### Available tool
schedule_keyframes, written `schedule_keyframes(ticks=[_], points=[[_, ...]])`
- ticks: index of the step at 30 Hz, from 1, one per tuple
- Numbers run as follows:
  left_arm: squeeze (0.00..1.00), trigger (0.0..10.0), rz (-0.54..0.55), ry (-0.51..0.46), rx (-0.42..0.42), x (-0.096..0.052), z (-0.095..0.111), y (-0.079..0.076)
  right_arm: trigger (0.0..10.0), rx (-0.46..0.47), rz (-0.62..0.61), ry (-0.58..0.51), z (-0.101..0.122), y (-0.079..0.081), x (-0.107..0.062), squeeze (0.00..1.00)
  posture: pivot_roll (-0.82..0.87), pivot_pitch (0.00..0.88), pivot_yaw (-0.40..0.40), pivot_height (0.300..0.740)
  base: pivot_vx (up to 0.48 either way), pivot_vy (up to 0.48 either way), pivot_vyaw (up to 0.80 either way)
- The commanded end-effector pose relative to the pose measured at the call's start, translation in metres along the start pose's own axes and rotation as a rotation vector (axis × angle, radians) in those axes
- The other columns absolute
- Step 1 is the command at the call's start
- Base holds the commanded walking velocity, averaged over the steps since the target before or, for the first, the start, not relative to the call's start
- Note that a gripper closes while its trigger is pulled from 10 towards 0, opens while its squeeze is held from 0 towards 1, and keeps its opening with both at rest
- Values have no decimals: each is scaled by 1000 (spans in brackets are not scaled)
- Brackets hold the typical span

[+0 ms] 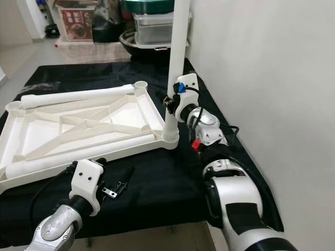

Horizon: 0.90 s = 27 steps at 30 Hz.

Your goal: Building children table

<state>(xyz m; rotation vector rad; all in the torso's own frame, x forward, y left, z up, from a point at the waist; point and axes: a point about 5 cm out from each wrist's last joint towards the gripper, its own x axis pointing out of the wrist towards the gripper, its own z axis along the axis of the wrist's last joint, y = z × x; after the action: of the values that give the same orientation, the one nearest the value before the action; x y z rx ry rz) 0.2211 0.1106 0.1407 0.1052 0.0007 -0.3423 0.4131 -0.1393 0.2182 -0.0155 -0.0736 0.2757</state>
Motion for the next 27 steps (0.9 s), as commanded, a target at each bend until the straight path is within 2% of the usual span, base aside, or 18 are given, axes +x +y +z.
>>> schedule_keyframes(ticks=[1, 2, 4, 5, 6, 7, 8, 10, 12, 13, 16, 17, 18, 19, 20, 22, 23, 27], points=[[0, 10000, -3, 7, 8, 0, -2, -2, 0, -17, -164, 77, -19, -9, -6, 0, 124, 33, -26, 740, 0, 0, 0], [0, 10000, -3, 7, 8, 0, -2, -2, 0, -17, -164, 77, -19, -9, -6, 0, 124, 33, -26, 740, 0, 0, 0], [0, 10000, -7, 2, 5, 1, -1, -3, 0, 6, -359, 128, -33, -10, -13, 0, 124, 34, -25, 740, 0, 0, 0], [0, 10000, -7, 2, 5, 1, -1, -3, 0, 6, -359, 128, -33, -10, -13, 0, 124, 34, -25, 740, 0, 0, 0], [0, 10000, -9, -6, 4, 2, 1, -3, 0, 24, -444, 138, -38, -6, -18, 0, 123, 35, -23, 740, 0, 0, 0], [0, 10000, -9, -6, 4, 2, 1, -3, 0, 24, -444, 138, -38, -6, -18, 0, 123, 35, -23, 740, 0, 0, 0], [0, 10000, -12, -14, 1, 2, 3, -4, 0, 43, -505, 145, -40, -1, -22, 0, 123, 36, -22, 740, 0, 0, 0], [0, 10000, -12, -14, 1, 2, 3, -4, 0, 43, -505, 145, -40, -1, -22, 0, 123, 36, -22, 740, 0, 0, 0], [0, 10000, -17, -31, 3, 2, 6, -6, 0, 62, -541, 145, -42, 6, -25, 0, 124, 35, -25, 740, 0, 0, 0], [0, 10000, -30, -58, 21, 3, 13, -8, 0, 95, -566, 143, -42, 18, -27, 0, 124, 35, -26, 740, 0, 0, 0], [0, 10000, -40, -77, 34, 3, 18, -10, 0, 127, -569, 135, -41, 29, -27, 0, 126, 34, -26, 740, 0, 0, 0], [0, 10000, -45, -89, 41, 3, 21, -11, 1608, 158, -558, 118, -39, 38, -25, 0, 123, 35, -28, 740, 0, 0, 0], [0, 10000, -45, -89, 41, 3, 21, -11, 1608, 158, -558, 118, -39, 38, -25, 0, 123, 35, -28, 740, 0, 0, 0], [0, 10000, -46, -94, 43, 3, 22, -12, 10000, 179, -523, 79, -34, 45, -22, 0, 121, 37, -30, 740, 0, 0, 0], [0, 10000, -45, -95, 41, 3, 23, -13, 10000, 194, -479, 37, -30, 51, -19, 0, 121, 37, -30, 740, 0, 0, 0], [0, 10000, -45, -95, 41, 3, 23, -13, 10000, 194, -479, 37, -30, 51, -19, 0, 121, 37, -30, 740, 0, 0, 0], [0, 10000, -44, -96, 39, 3, 23, -13, 10000, 185, -441, -9, -26, 52, -18, 1000, 122, 36, -31, 740, 0, 0, 0], [0, 10000, -41, -98, 38, 4, 24, -13, 10000, 153, -401, -51, -22, 52, -19, 1000, 123, 36, -32, 740, 0, 0, 0]])
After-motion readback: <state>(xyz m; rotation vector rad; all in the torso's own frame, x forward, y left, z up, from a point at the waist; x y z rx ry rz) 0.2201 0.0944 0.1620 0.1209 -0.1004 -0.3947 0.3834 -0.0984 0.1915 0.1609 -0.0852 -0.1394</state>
